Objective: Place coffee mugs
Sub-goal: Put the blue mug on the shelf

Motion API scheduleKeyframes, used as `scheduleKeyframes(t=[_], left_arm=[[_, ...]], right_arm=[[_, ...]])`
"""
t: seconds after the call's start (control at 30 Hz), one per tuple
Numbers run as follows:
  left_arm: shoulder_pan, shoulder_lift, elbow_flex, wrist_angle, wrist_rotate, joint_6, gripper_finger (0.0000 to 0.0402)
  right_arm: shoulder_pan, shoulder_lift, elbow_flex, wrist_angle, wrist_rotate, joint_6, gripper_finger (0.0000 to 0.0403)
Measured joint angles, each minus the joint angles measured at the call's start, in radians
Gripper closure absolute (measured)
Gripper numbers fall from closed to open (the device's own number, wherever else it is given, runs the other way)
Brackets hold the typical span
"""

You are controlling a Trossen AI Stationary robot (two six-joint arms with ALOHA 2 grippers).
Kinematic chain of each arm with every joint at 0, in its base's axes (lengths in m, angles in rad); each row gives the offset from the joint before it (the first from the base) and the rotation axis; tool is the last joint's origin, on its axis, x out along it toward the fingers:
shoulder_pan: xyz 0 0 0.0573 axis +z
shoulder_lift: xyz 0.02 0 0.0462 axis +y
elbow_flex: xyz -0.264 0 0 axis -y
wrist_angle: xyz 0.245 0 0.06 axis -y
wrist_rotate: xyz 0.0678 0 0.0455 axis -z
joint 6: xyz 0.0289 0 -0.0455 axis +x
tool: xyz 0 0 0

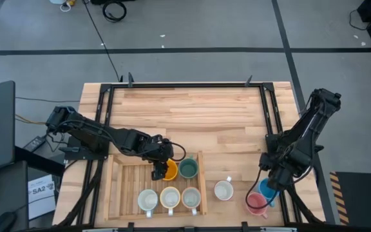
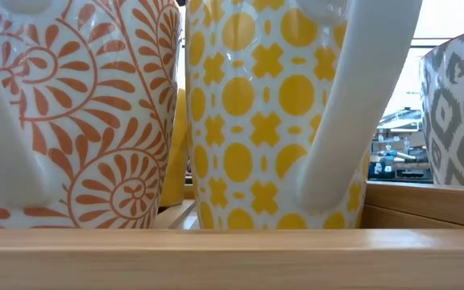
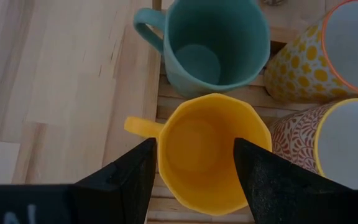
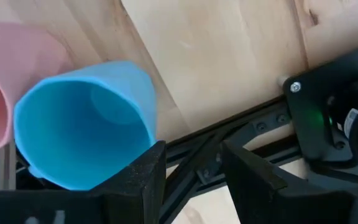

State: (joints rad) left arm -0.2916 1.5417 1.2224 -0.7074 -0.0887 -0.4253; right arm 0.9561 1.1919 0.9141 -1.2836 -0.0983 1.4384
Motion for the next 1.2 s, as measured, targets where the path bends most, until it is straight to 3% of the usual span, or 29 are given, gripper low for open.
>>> scheduleKeyframes(t=[1.2], left_arm=[[0.000, 0.000, 0.000, 0.002, 0.000, 0.000, 0.0180]], right_arm=[[0.037, 0.000, -0.217, 0.340, -0.008, 0.003, 0.0242]])
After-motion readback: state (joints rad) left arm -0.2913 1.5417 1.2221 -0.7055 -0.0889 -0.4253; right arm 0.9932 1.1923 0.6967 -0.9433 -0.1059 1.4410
